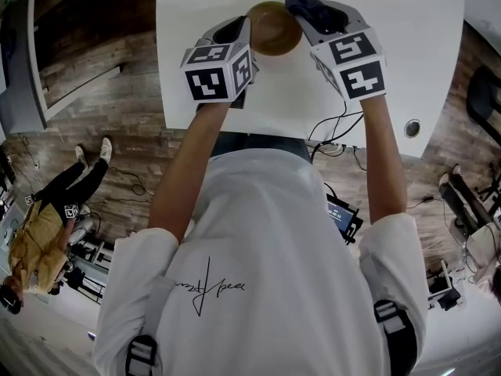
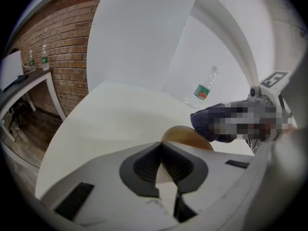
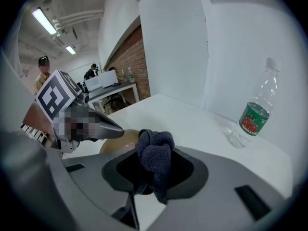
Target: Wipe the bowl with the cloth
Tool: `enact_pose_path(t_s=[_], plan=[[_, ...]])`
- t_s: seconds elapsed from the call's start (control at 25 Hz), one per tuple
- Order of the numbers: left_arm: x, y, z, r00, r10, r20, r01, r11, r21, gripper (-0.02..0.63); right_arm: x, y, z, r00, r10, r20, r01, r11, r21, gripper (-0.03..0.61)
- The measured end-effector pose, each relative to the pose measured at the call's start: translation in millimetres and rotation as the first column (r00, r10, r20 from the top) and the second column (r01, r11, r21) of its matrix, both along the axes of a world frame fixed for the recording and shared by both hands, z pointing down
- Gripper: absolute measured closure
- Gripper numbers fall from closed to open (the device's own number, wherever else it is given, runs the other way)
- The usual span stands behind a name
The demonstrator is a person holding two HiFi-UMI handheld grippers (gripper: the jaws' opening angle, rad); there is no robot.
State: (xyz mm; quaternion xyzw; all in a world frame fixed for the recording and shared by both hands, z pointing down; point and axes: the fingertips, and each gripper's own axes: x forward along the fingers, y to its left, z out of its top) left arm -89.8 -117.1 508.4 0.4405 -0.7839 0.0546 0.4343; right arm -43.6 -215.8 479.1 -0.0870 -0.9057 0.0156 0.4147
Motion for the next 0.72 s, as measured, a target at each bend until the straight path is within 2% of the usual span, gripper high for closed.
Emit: enact_pose_path(t_s=[0.72], plan=[[4,-12,5,1.000,-0.007,0.007,0.007,1.000,-0.010,0.612,34,-14,10,0.996,0.083,-0.017,-0.083,0.996,-0.022,0.456]])
